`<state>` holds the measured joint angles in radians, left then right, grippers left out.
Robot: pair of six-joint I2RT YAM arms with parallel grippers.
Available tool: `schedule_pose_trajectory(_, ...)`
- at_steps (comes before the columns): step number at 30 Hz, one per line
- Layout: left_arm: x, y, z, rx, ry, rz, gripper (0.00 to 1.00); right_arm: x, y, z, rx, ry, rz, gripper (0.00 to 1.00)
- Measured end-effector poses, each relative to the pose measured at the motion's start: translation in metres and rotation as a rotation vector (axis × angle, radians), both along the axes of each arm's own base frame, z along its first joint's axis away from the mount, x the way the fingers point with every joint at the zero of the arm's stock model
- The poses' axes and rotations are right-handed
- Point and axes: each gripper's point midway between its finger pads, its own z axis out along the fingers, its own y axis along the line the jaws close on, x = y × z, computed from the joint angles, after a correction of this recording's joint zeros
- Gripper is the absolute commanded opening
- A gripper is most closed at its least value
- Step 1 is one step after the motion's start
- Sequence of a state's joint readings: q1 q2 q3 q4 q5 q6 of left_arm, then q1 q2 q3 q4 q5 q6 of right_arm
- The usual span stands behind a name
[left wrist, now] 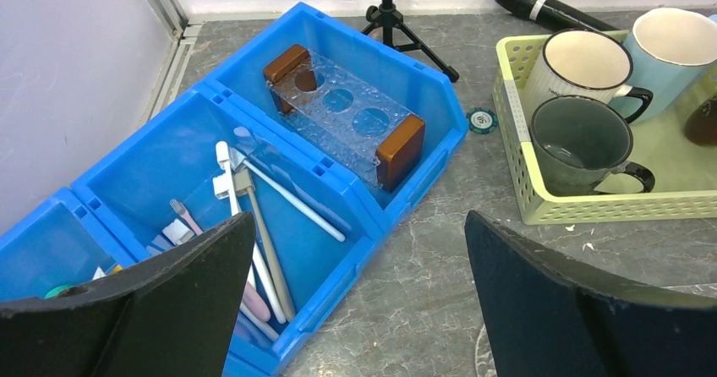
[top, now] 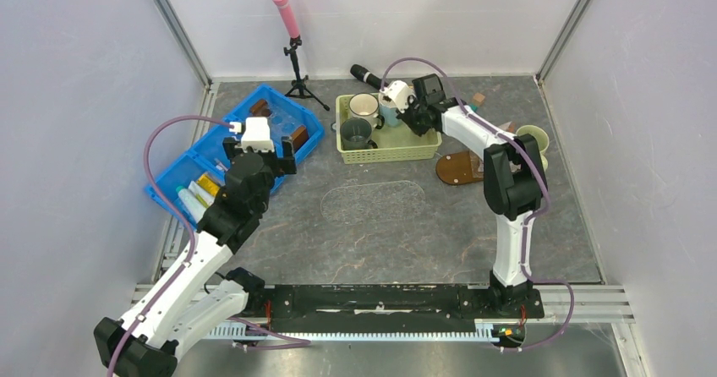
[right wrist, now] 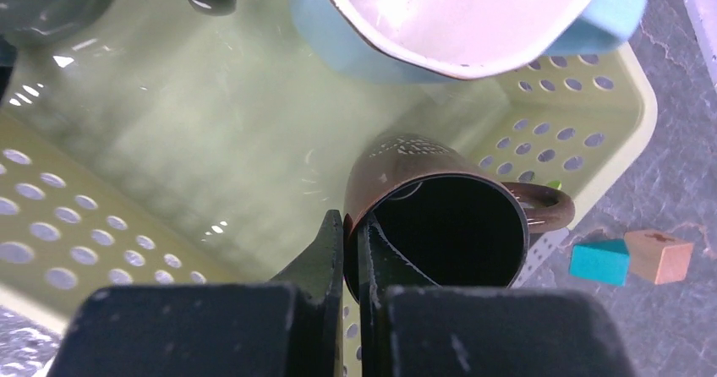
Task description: Prepare toiletry sets of a toothbrush and toothpaste on the tray
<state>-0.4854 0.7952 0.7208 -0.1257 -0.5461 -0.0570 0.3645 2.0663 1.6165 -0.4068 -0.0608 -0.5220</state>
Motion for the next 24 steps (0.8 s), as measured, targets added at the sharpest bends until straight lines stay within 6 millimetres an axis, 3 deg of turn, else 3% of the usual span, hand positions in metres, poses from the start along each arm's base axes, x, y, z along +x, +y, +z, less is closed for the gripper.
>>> schedule_pose_trajectory(3,-0.001,0.0,0.003,-0.004,-0.008,-0.001,1.0,-0.004,0.001,0.009,0.033,0.008,-0.043,0.0)
schedule_pose_trajectory(12,-0.006,0.002,0.012,-0.031,-0.039,-0.002,1.0,-0.013,-0.008,0.064,0.131,-0.051,-0.305,0.0)
schedule_pose_trajectory(19,-0.007,-0.007,0.015,-0.07,-0.043,-0.047,1.0,-0.038,-0.004,0.115,0.234,-0.102,-0.418,0.0)
schedule_pose_trajectory(24,-0.005,-0.016,0.019,-0.095,-0.041,-0.086,1.0,-0.068,0.015,0.14,0.278,-0.104,-0.391,0.0)
